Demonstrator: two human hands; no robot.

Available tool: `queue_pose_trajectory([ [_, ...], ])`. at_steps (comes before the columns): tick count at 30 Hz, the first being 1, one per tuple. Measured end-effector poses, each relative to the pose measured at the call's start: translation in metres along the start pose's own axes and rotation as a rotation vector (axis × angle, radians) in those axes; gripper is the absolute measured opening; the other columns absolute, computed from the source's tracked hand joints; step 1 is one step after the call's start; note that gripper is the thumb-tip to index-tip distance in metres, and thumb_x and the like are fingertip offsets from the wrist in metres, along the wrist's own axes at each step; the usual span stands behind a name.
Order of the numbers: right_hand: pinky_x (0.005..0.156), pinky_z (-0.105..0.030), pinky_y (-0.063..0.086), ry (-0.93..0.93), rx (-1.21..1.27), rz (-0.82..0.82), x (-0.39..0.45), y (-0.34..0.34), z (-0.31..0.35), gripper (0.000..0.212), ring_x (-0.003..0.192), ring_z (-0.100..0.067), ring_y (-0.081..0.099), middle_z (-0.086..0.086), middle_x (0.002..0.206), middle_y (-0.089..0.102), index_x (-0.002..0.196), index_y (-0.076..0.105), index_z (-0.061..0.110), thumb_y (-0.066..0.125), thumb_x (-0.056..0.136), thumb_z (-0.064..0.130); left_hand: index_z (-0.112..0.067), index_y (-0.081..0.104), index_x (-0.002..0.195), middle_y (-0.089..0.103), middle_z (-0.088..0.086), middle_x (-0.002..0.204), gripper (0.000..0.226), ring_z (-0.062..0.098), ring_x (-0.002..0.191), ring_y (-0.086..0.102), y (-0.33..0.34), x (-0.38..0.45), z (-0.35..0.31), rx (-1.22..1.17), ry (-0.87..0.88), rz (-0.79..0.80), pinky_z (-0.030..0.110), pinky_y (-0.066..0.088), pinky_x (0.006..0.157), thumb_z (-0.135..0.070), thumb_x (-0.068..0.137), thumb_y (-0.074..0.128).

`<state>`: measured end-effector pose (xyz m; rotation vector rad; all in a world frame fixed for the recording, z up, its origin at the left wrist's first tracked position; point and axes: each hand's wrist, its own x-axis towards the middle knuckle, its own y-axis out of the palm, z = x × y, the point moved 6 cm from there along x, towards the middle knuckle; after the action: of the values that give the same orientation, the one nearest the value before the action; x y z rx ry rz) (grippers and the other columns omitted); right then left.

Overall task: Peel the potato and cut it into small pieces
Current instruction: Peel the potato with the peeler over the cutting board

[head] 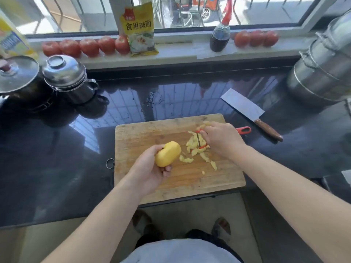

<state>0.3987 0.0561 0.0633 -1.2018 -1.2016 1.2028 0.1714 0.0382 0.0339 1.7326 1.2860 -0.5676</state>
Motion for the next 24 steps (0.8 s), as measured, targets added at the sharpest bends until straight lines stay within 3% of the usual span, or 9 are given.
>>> queue_pose_trajectory([
  [3,0.067,-0.040,0.045,0.112,0.098,-0.113,-0.001,0.002,-0.018,0.038,0.073,-0.031,0.060,-0.006,0.086,0.064,0.085,0.065,0.014,0.040,0.106,0.033,-0.015,0.065,0.118,0.067,0.004,0.068,0.021,0.019,0.058,0.047,0.001,0.015,0.006,-0.036,-0.001,-0.041,0.030,0.032,0.056,-0.025,0.102,0.054],
  [6,0.066,-0.039,0.046,0.125,0.165,0.014,0.003,0.023,-0.018,0.043,0.076,-0.029,0.059,-0.002,0.079,0.058,0.080,0.063,0.014,0.037,0.105,0.038,-0.018,0.070,0.115,0.069,0.007,0.077,0.023,0.020,0.059,0.048,-0.003,0.037,0.010,-0.058,0.020,-0.054,0.030,0.036,0.055,-0.025,0.101,0.052],
  [11,0.055,-0.035,0.034,-0.087,0.389,-0.314,0.002,-0.004,0.021,0.039,0.058,-0.024,0.044,0.004,0.067,0.043,0.067,0.042,0.017,0.043,0.104,0.032,-0.018,0.072,0.108,0.067,0.010,0.084,0.021,0.020,0.059,0.053,-0.005,0.058,0.007,-0.070,0.050,-0.072,0.028,0.045,0.050,-0.025,0.098,0.055],
  [15,0.061,-0.031,0.023,-0.270,0.285,-0.335,0.002,-0.001,0.056,0.038,0.058,-0.018,0.030,-0.002,0.068,0.050,0.069,0.054,0.013,0.048,0.102,0.029,-0.014,0.066,0.109,0.061,0.013,0.087,0.020,0.019,0.057,0.052,-0.002,0.062,-0.001,-0.043,0.079,-0.048,0.026,0.045,0.048,-0.026,0.097,0.056],
  [21,0.061,-0.032,0.025,-0.283,0.244,-0.406,0.008,-0.002,0.061,0.034,0.062,-0.016,0.024,-0.003,0.069,0.051,0.071,0.056,0.013,0.054,0.101,0.028,-0.006,0.063,0.113,0.064,0.014,0.078,0.026,0.018,0.054,0.055,-0.003,0.067,-0.011,-0.049,0.138,-0.086,0.029,0.047,0.050,-0.028,0.101,0.054],
  [24,0.059,-0.034,0.029,-0.276,0.243,-0.419,0.014,0.002,0.056,0.035,0.062,-0.017,0.025,-0.003,0.067,0.049,0.071,0.055,0.012,0.053,0.102,0.028,-0.007,0.060,0.115,0.061,0.017,0.083,0.026,0.020,0.054,0.054,-0.004,0.072,-0.011,-0.059,0.125,-0.094,0.029,0.046,0.049,-0.027,0.100,0.054],
])
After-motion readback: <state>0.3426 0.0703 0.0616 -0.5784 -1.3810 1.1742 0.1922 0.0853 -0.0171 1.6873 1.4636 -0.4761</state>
